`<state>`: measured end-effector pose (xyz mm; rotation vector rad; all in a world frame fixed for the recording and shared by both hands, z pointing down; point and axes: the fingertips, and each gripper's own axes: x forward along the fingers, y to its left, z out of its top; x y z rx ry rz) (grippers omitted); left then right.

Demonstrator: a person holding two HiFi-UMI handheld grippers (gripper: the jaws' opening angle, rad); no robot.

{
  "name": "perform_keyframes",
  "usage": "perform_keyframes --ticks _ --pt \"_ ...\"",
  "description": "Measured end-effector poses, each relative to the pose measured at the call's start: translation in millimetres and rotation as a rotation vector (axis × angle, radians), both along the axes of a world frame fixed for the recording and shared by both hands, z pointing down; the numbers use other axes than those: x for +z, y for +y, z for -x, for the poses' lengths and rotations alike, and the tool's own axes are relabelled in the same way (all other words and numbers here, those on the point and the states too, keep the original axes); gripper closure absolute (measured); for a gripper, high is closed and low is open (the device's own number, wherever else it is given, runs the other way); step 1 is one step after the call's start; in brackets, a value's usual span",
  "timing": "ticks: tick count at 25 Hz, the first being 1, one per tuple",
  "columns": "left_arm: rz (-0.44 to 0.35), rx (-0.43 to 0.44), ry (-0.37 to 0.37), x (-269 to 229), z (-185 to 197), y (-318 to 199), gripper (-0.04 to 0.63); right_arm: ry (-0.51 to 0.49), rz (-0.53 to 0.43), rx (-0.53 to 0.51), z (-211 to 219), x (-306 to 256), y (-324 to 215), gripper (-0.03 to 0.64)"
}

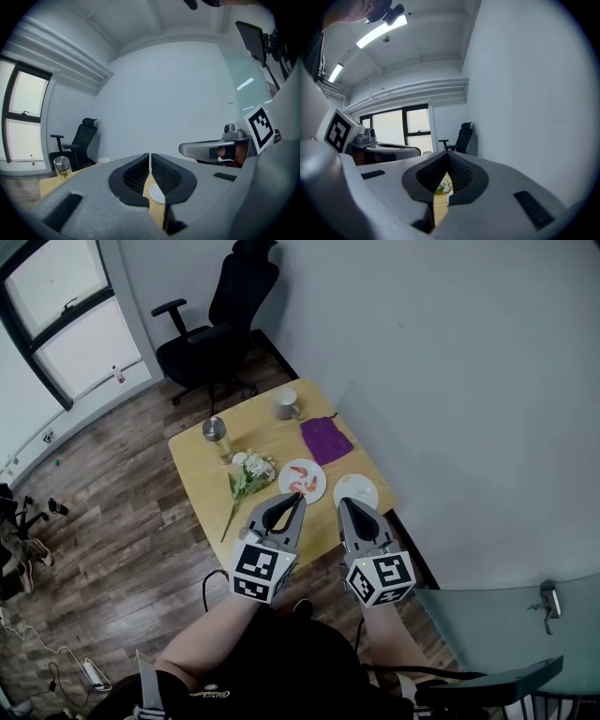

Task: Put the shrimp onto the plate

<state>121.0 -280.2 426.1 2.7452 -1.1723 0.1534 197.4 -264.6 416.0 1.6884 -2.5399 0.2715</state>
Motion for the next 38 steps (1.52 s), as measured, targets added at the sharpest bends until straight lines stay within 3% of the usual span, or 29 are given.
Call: perform_keyframes --ticks 38 --pt "-0.019 -0.004 -0.015 -10 10 21 0.578 0.035 -0.013 -0.014 21 -7 19 0.615"
